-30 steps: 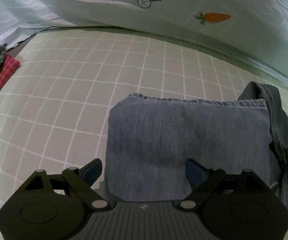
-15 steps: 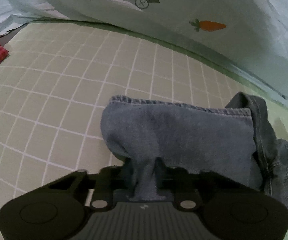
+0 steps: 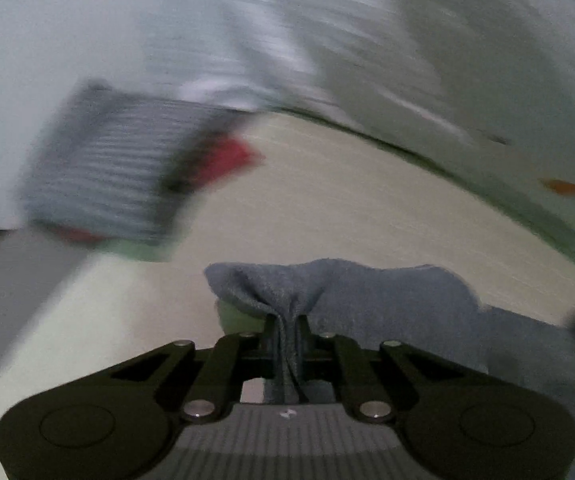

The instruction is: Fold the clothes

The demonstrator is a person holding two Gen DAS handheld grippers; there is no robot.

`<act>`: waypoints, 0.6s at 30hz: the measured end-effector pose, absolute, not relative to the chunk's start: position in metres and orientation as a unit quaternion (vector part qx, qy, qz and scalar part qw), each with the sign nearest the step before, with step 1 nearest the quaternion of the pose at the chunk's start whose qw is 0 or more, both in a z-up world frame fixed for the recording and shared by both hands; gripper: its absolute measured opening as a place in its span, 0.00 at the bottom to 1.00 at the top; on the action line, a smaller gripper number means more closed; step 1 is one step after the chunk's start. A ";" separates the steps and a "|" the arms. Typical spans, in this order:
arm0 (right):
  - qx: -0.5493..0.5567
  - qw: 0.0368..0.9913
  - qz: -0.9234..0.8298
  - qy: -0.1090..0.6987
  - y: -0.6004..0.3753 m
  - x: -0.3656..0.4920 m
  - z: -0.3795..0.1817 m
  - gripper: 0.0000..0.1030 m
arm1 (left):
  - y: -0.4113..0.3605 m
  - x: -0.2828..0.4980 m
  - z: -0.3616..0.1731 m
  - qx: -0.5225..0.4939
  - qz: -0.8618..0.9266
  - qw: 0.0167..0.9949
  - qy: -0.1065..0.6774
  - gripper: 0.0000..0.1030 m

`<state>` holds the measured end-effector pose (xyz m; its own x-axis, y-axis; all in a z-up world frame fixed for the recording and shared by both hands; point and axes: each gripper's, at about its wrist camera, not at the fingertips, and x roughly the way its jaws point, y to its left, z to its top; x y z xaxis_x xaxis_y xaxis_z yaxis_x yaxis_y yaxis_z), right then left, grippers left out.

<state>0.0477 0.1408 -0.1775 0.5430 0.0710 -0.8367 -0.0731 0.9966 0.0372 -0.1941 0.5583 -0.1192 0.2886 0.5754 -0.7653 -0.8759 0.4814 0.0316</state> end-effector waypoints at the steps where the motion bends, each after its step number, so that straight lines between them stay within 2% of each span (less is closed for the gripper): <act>1: 0.007 0.877 0.040 0.479 0.138 0.046 -0.179 0.96 | 0.563 -0.206 -0.118 -0.191 0.498 0.761 0.369 0.09; 3: 0.022 0.875 0.037 0.483 0.133 0.043 -0.181 0.96 | 0.570 -0.230 -0.115 -0.171 0.556 0.724 0.371 0.09; 7: 0.044 0.872 0.022 0.487 0.123 0.041 -0.184 0.96 | 0.580 -0.271 -0.116 -0.216 0.603 0.672 0.371 0.09; 15: 0.197 0.850 0.002 0.488 0.080 0.049 -0.203 0.94 | 0.563 -0.266 -0.118 -0.209 0.601 0.670 0.383 0.09; 16: 0.215 0.851 0.002 0.479 0.076 0.051 -0.204 0.92 | 0.561 -0.266 -0.116 -0.206 0.601 0.671 0.382 0.09; 17: 0.228 0.854 0.003 0.468 0.073 0.054 -0.204 0.82 | 0.561 -0.266 -0.115 -0.204 0.602 0.672 0.380 0.09; 18: 0.239 0.855 0.004 0.461 0.071 0.057 -0.204 0.77 | 0.563 -0.266 -0.114 -0.203 0.601 0.673 0.379 0.09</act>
